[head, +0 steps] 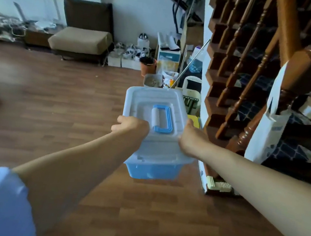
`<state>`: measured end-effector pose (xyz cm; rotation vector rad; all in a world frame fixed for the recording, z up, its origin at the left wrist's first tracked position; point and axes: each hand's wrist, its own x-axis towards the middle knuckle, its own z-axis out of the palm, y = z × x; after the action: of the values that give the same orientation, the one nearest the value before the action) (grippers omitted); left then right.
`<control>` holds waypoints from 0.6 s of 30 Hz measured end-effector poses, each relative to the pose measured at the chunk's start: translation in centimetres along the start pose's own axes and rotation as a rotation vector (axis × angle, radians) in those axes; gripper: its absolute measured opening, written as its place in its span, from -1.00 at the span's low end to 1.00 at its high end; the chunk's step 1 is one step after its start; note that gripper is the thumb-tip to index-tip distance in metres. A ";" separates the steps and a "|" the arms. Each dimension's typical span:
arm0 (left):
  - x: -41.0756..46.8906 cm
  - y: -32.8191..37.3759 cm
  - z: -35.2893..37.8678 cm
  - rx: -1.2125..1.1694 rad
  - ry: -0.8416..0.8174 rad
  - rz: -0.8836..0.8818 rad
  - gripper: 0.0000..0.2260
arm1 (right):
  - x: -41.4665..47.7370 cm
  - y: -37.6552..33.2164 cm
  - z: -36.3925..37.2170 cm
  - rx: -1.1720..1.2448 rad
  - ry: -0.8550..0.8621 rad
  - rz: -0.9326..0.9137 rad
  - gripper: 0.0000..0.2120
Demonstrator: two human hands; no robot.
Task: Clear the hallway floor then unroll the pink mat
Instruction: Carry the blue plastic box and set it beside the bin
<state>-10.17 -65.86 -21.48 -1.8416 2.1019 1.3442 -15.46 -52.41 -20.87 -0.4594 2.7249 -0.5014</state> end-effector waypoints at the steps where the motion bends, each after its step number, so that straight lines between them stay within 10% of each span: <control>1: 1.1 1.0 0.0 -0.054 0.011 0.012 -0.39 | 1.4 -0.4 -0.3 -0.035 -0.024 -0.026 -0.47; 18: 25.1 17.8 1.4 -0.103 0.000 0.012 -0.41 | 29.4 -10.8 -0.3 -0.206 -0.200 -0.096 -0.29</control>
<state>-32.87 -86.23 -25.98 -1.8683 2.0844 1.4823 -39.09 -72.66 -24.04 -0.6580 2.5794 -0.1854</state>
